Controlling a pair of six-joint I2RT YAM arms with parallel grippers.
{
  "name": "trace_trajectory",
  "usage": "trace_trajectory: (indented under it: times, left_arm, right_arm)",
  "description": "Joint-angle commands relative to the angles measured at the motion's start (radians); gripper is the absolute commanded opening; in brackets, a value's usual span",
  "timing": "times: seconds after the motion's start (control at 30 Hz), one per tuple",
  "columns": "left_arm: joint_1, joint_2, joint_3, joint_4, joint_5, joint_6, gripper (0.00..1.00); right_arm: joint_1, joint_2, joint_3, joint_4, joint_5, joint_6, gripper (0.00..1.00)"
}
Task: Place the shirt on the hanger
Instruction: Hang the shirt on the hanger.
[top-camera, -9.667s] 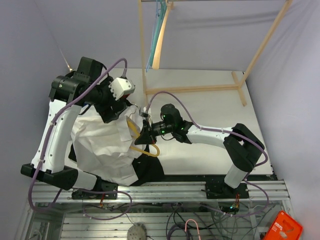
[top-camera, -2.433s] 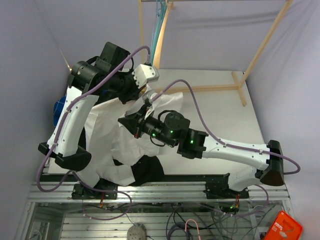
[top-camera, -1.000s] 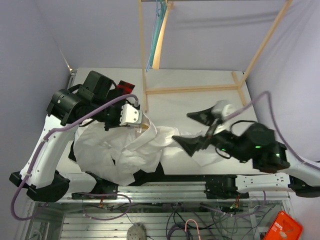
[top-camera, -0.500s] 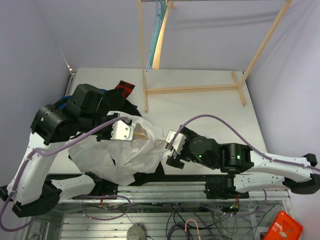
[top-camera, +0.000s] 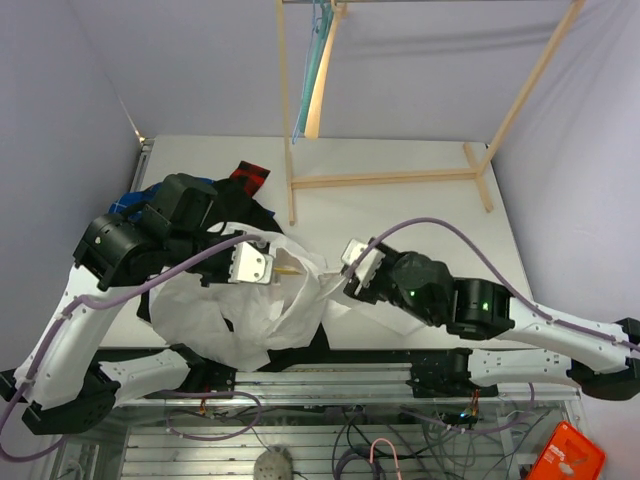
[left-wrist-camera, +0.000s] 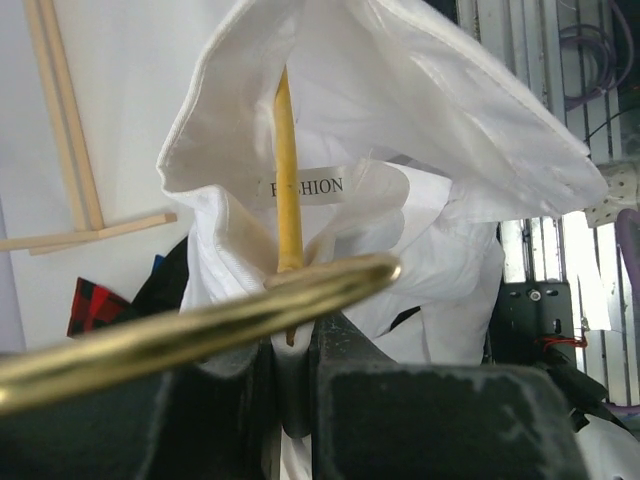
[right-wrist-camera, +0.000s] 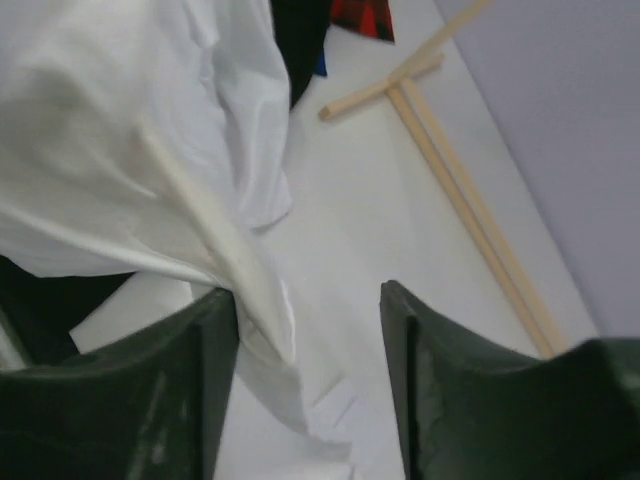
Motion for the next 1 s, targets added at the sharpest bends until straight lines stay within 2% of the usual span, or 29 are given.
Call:
trace_trajectory:
  times: [0.0, 0.07, 0.1, 0.13, 0.33, 0.47, 0.57, 0.73, 0.9, 0.97]
  left_arm:
    - [-0.018, -0.003, -0.031, -0.046, 0.079, 0.006, 0.07]
    - [-0.018, 0.003, -0.028, -0.046, 0.072, 0.006, 0.07]
    - [-0.018, 0.007, -0.022, -0.046, 0.072, 0.004, 0.07]
    - [-0.018, 0.010, -0.016, -0.046, 0.070, 0.001, 0.07]
    - [-0.018, 0.031, -0.005, -0.046, 0.016, 0.016, 0.07]
    - [-0.017, 0.045, -0.009, -0.043, -0.035, 0.032, 0.07]
    - [-0.016, 0.064, 0.028, -0.042, -0.051, 0.026, 0.07]
    - [-0.016, 0.095, 0.175, -0.040, -0.045, -0.011, 0.07]
    - [-0.015, 0.096, 0.234, -0.042, -0.068, -0.020, 0.07]
    - [-0.015, 0.092, 0.246, -0.042, -0.080, -0.022, 0.07]
  right_arm:
    - [-0.089, -0.020, 0.079, 0.025, -0.110, 0.044, 0.69]
    - [-0.089, 0.010, 0.108, -0.031, -0.158, 0.084, 0.93]
    - [-0.089, 0.026, 0.119, -0.056, -0.170, 0.102, 0.99]
    - [-0.090, 0.043, 0.130, -0.077, -0.185, 0.117, 1.00]
    - [-0.089, 0.087, 0.203, -0.126, -0.338, 0.146, 1.00]
    - [-0.090, 0.009, 0.253, -0.090, -0.429, 0.117, 1.00]
    - [-0.090, -0.044, 0.240, -0.092, -0.378, 0.110, 1.00]
    - [-0.090, 0.017, 0.149, -0.201, -0.308, 0.130, 0.96]
    - [-0.090, -0.005, 0.041, -0.147, -0.304, 0.104, 0.90]
    - [-0.090, -0.015, 0.013, -0.136, -0.268, 0.084, 0.84]
